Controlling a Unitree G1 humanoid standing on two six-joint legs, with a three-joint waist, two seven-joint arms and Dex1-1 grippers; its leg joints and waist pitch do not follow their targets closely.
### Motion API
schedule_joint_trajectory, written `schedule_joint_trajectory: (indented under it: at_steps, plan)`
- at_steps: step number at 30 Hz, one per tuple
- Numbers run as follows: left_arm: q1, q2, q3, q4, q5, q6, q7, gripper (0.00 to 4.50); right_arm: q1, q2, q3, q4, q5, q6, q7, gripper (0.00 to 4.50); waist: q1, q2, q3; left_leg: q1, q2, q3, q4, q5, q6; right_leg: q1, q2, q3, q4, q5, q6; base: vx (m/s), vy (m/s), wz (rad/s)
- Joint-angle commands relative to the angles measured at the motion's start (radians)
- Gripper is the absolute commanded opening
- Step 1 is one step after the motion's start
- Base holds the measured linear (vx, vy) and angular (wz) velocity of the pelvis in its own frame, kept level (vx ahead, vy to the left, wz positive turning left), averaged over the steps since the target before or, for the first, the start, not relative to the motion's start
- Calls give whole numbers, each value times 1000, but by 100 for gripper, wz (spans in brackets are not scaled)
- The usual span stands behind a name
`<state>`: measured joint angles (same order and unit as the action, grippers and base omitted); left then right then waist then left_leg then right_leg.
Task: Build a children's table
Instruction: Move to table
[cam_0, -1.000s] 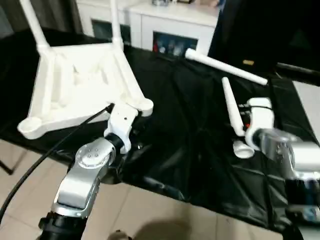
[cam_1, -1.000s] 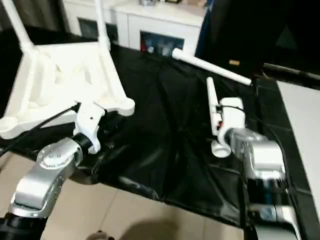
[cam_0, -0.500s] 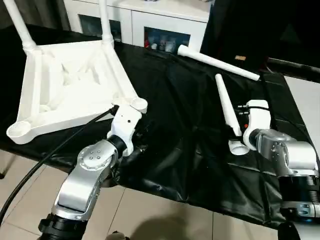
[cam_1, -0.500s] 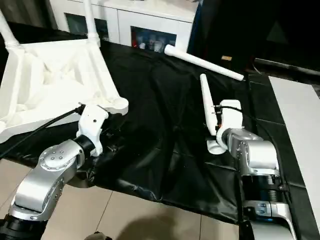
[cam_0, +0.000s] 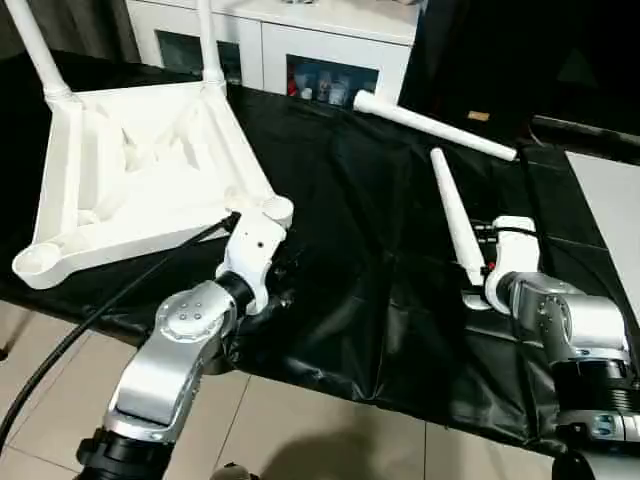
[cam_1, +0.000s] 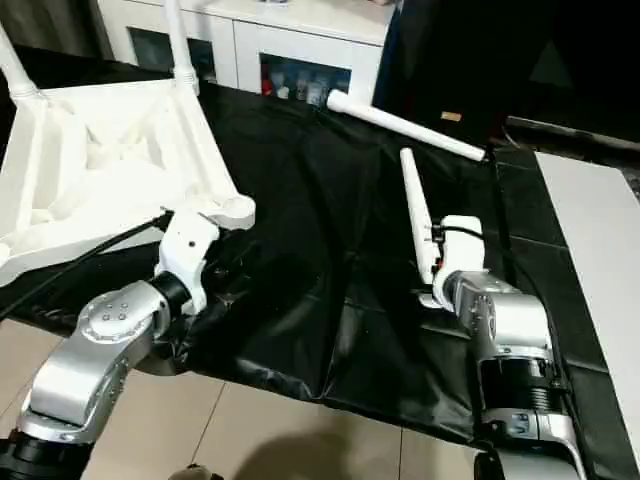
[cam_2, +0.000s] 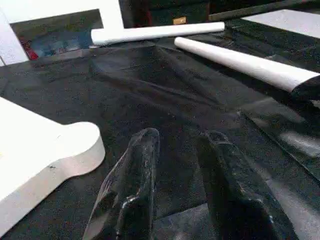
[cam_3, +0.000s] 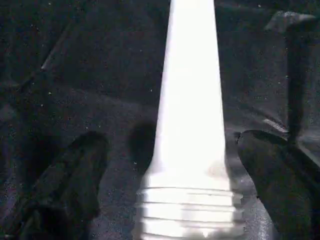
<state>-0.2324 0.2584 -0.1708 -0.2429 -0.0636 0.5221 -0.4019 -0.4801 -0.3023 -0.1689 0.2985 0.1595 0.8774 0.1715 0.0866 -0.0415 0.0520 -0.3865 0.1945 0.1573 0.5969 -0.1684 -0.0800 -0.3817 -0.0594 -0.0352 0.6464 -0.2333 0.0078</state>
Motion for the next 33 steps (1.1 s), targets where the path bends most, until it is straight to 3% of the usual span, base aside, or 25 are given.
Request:
schedule_joint_trajectory:
  at_steps: [1,3,4,6,7,9,14,16,18,19,26,33]
  plan:
    - [-7,1,-12,-1,1,7,-8,154,7,0,-19,16,4,-14,-12,450,-2,4,-59,22,25,3,-70,-159,-49,35,-58,37,-83,-39,-146,0,0,0]
    - [-9,0,-13,-1,1,8,-8,154,7,2,-22,18,6,-13,-11,450,-3,-1,-59,21,25,4,-70,-156,-47,36,-57,38,-84,-39,-147,0,0,0]
    - [-9,0,-14,-2,1,8,-7,154,7,3,-23,18,7,-13,-11,450,-1,2,-59,22,25,4,-70,-156,-45,35,-58,38,-84,-43,-148,0,0,0]
    - [-8,0,-20,-3,7,9,-6,162,7,4,-25,20,10,-13,-9,421,-1,-9,-58,22,25,6,-70,-156,-39,35,-59,38,-86,-59,-145,0,0,0]
    - [-8,0,-22,-4,9,9,-5,162,8,4,-26,21,11,-12,-8,414,0,-4,-58,21,25,5,-70,-153,-39,35,-60,38,-85,-66,-145,0,0,0]
    - [-10,-1,-24,-4,10,11,-4,162,6,3,-27,29,11,-15,-7,408,-2,-13,-57,21,26,6,-70,-157,-38,34,-60,38,-87,-80,-141,0,0,0]
    - [-7,3,-15,-6,7,13,1,162,5,11,-30,37,14,-15,-10,366,-1,-9,-57,19,25,6,-69,-142,-36,34,-60,38,-85,-69,-135,0,0,0]
    - [-10,7,-13,-1,7,13,-2,162,5,15,-36,36,17,-11,-13,349,0,4,-59,21,25,5,-69,-141,-41,34,-60,38,-83,-54,-138,0,0,0]
    - [-13,7,-14,2,8,12,-3,162,4,15,-38,37,18,-11,-14,328,-2,-1,-58,21,25,5,-69,-145,-43,34,-58,38,-84,-51,-138,0,0,0]
    - [-20,6,-14,8,7,11,-4,162,7,16,-44,32,23,-9,-15,328,-2,8,-59,22,25,5,-69,-149,-48,34,-58,38,-83,-44,-141,0,0,0]
    - [-27,6,-16,15,6,11,-7,162,24,18,-58,14,29,-1,-19,269,-2,4,-59,22,25,4,-70,-162,-52,36,-57,37,-84,-43,-143,0,0,0]
    - [-20,7,-22,15,8,14,-4,162,44,25,-60,-1,45,21,-15,258,-1,3,-58,22,25,5,-71,-169,-51,35,-59,38,-86,-65,-142,0,0,0]
